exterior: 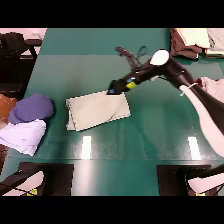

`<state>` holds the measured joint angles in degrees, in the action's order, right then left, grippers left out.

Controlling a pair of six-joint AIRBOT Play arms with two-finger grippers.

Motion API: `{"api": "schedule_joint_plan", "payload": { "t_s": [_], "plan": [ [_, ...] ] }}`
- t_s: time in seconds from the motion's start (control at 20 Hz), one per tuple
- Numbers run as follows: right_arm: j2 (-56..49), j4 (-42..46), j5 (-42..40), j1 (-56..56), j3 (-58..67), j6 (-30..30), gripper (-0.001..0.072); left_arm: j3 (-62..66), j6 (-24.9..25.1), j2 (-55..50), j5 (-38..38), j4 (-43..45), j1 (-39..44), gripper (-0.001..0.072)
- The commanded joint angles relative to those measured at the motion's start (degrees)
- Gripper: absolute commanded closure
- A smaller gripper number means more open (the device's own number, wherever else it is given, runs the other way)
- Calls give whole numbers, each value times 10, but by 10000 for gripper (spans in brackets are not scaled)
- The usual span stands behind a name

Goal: Fold the shirts.

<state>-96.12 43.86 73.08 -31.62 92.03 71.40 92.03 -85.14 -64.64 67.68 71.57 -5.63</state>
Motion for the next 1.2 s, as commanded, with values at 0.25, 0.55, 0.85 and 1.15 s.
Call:
{"api": "schedule_joint_plan", "payload": {
  "t_s": [0.25, 0.55, 0.85, 1.15],
  "plan": [
    [-36, -13, -32, 135, -161, 51, 127, -1, 27, -2, 9, -48, 0, 684],
    [-121, -84, -49, 61, -109, 39, 127, -29, 31, -2, 12, -62, 0, 684],
    [-171, -78, -78, -22, 0, 39, 677, -33, 42, -2, 18, -89, 10, 684],
    [-131, -41, -99, 37, 50, 45, 697, -33, 42, -2, 9, -85, 123, 685]
  ]
}}
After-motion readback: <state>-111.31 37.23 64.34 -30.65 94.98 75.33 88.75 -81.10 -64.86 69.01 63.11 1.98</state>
